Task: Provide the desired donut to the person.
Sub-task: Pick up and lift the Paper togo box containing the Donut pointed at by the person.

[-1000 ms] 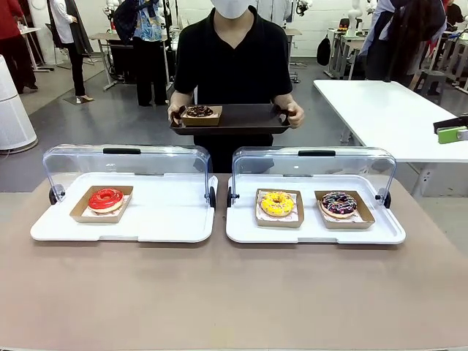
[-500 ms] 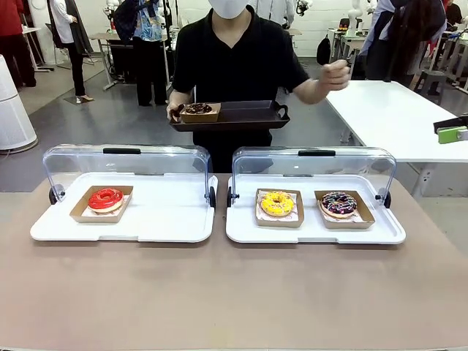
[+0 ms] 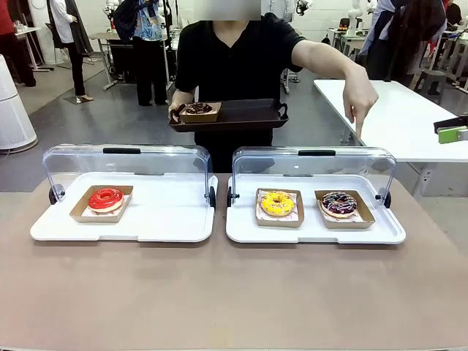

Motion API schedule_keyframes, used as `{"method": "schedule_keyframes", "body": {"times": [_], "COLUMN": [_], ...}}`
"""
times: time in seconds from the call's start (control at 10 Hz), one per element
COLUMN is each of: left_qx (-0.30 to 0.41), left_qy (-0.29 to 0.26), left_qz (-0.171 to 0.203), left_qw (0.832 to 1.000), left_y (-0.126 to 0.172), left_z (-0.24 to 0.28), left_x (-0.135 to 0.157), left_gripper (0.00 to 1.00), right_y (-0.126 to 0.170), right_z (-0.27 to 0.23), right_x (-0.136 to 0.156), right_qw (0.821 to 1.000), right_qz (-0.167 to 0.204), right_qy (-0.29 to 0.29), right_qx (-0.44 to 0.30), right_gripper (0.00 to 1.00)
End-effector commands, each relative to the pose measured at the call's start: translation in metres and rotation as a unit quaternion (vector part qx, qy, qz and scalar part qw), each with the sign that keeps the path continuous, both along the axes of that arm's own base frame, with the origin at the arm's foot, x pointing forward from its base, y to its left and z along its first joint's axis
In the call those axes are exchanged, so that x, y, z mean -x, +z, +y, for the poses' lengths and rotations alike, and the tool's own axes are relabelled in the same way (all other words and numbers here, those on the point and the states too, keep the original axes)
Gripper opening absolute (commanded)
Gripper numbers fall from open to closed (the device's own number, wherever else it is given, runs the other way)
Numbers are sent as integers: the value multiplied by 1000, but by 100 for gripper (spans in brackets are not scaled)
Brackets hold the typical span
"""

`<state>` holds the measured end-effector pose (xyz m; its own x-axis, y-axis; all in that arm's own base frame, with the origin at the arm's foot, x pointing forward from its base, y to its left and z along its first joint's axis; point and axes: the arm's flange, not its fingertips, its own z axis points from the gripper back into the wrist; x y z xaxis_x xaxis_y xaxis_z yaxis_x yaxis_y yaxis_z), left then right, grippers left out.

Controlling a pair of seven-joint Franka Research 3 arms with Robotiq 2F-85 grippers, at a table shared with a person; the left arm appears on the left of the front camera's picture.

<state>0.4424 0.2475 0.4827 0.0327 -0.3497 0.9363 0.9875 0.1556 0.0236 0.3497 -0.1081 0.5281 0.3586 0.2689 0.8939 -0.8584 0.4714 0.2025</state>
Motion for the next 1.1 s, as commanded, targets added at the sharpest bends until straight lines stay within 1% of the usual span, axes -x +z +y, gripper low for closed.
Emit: {"method": "schedule_keyframes", "body": {"times": [0.0,0.4,0.5,0.6,0.7,0.8,1.0], "left_qx": [-3,-3,-3,-3,-3,-3,-3], "left_qy": [6,6,6,6,6,6,6], "left_qz": [3,3,3,3,3,3,3], "left_qw": [1000,1000,1000,1000,1000,1000,1000], "left_y": [1,1,1,1,1,1,1], "left_z": [1,1,1,1,1,1,1], "left_x": [-1,-1,-1,-1,-1,-1,-1], "left_gripper": [100,100,100,100,100,100,100], "right_y": [0,0,0,7,11,9,-14], "right_z": [0,0,0,16,30,41,67], "right_x": [-5,-5,0,-3,-4,-2,-9], "right_qw": [1000,1000,1000,995,982,970,937], "right_qz": [-13,-13,0,-12,-15,-13,-3], "right_qy": [3,3,0,11,22,43,78], "right_qx": [-13,-13,0,96,185,238,340], "right_gripper": [100,100,100,100,100,100,100]}}
